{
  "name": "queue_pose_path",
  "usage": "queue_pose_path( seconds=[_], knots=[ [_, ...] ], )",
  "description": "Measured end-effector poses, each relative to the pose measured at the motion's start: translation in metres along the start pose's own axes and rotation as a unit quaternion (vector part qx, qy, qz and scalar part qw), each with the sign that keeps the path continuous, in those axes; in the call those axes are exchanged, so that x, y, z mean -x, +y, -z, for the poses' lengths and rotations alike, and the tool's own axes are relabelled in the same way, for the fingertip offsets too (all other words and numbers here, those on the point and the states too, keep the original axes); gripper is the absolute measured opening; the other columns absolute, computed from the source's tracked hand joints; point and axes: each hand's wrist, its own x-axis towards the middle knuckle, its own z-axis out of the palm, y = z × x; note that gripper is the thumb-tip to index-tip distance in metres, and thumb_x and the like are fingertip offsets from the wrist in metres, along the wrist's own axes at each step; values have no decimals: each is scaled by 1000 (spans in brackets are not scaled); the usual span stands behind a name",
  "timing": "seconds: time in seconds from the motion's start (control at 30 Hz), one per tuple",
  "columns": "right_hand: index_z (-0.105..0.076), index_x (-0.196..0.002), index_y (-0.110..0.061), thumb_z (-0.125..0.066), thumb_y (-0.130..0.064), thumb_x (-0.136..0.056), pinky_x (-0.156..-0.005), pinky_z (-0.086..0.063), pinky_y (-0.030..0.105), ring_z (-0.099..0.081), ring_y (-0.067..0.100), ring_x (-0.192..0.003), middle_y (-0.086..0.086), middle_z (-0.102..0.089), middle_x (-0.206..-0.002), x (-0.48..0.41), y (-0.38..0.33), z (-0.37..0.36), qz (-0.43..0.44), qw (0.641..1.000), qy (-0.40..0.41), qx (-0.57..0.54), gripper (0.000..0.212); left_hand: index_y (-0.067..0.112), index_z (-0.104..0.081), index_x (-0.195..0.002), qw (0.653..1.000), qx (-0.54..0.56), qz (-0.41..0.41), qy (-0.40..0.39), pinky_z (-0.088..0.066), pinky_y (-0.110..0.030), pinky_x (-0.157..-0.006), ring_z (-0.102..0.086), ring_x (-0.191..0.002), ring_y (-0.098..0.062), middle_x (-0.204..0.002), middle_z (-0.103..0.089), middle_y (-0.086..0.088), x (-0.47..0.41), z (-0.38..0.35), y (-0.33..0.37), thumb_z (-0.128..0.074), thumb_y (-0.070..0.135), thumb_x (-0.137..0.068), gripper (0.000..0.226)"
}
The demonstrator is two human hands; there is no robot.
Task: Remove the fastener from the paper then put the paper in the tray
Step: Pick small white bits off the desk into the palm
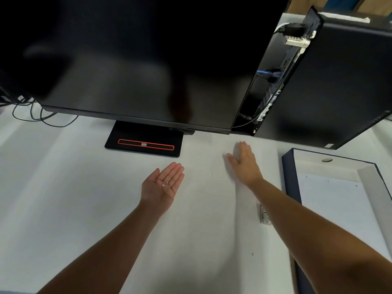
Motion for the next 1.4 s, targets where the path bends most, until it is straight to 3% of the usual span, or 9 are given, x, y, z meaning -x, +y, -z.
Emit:
queue_pose_path(
  seconds=[0.23, 0.67, 0.77, 0.87, 1.03, 1.17, 1.27, 1.4],
  knots=[
    [-6, -149, -8, -30, -49, -97, -119, 3, 39, 4, 20, -146, 7, -2, -159, -11, 0, 3, 0, 996, -53, 69, 71, -4, -61, -112, 1000, 2, 1, -2, -47, -39, -94, -62, -107, -28, -107, -71, -19, 2, -5, -3, -28, 27, -103, 46],
    [-16, -149, -13, -19, -52, -94, -117, 6, 25, -1, 11, -145, 4, -14, -157, 72, -28, -39, 203, 969, -107, 90, 67, -4, -59, -113, 1000, -1, 10, -14, -43, -39, -95, -60, -108, -28, -110, -68, -18, 1, -8, -11, -26, 28, -103, 47],
    [-28, -146, -16, -31, -43, -98, -114, 2, 18, -11, 9, -144, 1, -25, -154, 63, -36, -36, 184, 979, -81, 16, 55, -4, -59, -113, 1000, 6, 11, -18, -42, -40, -97, -60, -107, -28, -108, -69, -19, 2, -6, -10, -25, 27, -103, 48],
    [-27, -145, -18, -36, -42, -98, -114, -2, 21, -11, 11, -144, -3, -25, -154, 42, -45, -30, 160, 983, -93, -4, 54, -5, -59, -113, 1000, 14, 7, -20, -42, -40, -97, -60, -107, -29, -105, -71, -20, 2, -4, -8, -25, 27, -103, 48],
    [-53, -130, -15, -47, -31, -96, -107, -29, 25, -39, 18, -129, 4, -53, -133, 14, -55, -31, 199, 977, -72, 39, 38, -5, -60, -112, 1000, 20, -2, -17, -44, -40, -97, -62, -106, -29, -107, -70, -20, 3, -2, -7, -27, 27, -102, 47],
    [-41, -139, -15, -39, -21, -98, -107, -28, 31, -36, 25, -130, 8, -47, -139, -17, -73, -30, 229, 964, -89, 98, 42, -5, -65, -108, 999, 28, -10, -17, -53, -41, -92, -71, -94, -28, -111, -69, -20, 2, 0, -5, -29, 27, -102, 49],
    [-29, -145, -23, -31, -24, -100, -105, -29, 37, -33, 27, -130, 7, -39, -144, -32, -83, -33, 239, 949, -92, 183, 45, -5, -73, -96, 999, 27, -8, -22, -55, -40, -85, -71, -95, -28, -113, -69, -19, 2, 2, -4, -29, 28, -102, 56],
    [-25, -144, -28, -29, -26, -100, -100, -32, 41, -34, 29, -125, 8, -38, -141, -41, -87, -37, 258, 928, -80, 256, 45, -4, -74, -95, 999, 20, 3, -32, -56, -41, -83, -71, -96, -27, -114, -69, -19, 4, 3, -2, -29, 30, -102, 57]
  ],
)
